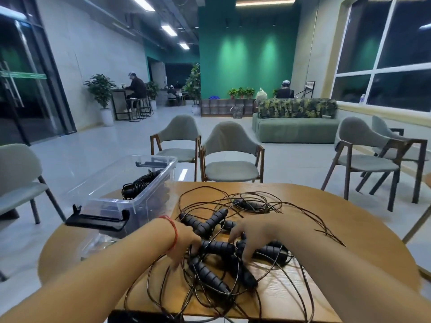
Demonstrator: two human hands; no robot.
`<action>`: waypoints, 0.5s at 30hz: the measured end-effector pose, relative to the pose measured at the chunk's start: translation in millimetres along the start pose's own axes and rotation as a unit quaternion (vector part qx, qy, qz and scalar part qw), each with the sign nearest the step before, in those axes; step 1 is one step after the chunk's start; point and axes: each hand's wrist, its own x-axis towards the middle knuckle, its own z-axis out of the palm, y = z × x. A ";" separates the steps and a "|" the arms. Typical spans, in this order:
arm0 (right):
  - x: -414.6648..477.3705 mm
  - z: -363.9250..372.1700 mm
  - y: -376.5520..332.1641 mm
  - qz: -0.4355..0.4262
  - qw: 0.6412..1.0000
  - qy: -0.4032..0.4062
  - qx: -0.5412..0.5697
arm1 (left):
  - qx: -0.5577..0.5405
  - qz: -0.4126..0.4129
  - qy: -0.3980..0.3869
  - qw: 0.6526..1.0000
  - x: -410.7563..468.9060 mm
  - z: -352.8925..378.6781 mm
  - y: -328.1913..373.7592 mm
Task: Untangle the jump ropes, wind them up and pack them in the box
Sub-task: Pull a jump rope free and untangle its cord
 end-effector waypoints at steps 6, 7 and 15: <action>3.0 10.3 2.3 0.030 0.993 0.096 -0.057 | -0.074 0.032 0.154 0.985 6.7 4.3 -9.1; 3.5 9.0 4.3 0.044 0.988 0.130 -0.063 | -0.120 0.023 0.188 0.975 7.5 0.0 -13.3; -6.4 -37.4 -1.5 0.082 0.955 0.267 0.102 | -0.300 -0.029 0.469 0.830 -2.5 -61.0 -32.0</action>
